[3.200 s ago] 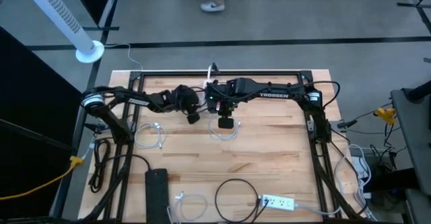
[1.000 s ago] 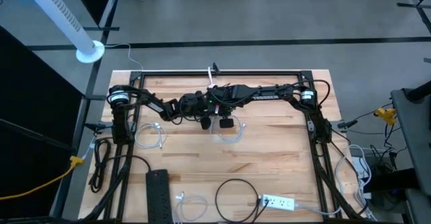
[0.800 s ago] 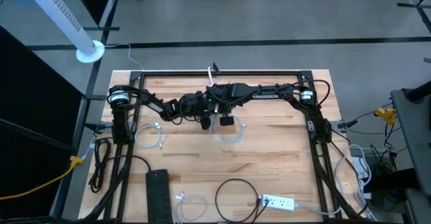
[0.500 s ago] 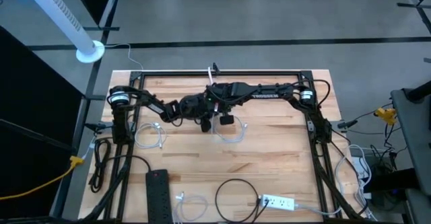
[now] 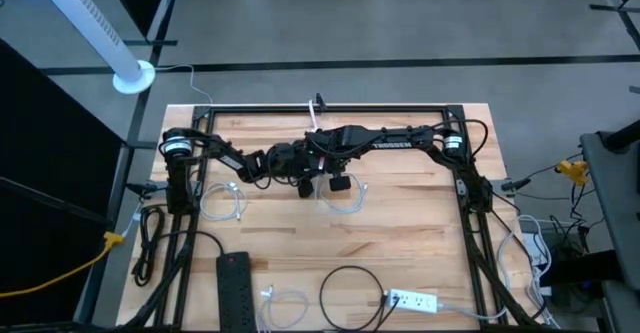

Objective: Plug in charger cables
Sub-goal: Insert the top white charger cable into the top white outlet extension

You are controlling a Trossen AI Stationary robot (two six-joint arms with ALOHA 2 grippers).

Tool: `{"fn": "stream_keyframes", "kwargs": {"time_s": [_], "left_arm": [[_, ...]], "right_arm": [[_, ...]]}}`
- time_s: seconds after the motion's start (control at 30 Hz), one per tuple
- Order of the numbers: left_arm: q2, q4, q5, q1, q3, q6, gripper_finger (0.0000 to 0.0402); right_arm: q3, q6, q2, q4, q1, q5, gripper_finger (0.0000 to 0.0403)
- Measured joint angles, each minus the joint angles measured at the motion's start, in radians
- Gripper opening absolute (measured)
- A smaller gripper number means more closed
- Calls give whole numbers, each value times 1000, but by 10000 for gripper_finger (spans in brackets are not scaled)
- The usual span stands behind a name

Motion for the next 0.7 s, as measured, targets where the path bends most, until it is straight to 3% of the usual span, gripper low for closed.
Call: {"fn": "stream_keyframes", "kwargs": {"time_s": [0.7], "left_arm": [[0, 7, 0, 0, 0, -11, 71]], "right_arm": [[-3, -1, 3, 52, 1, -9, 12]]}}
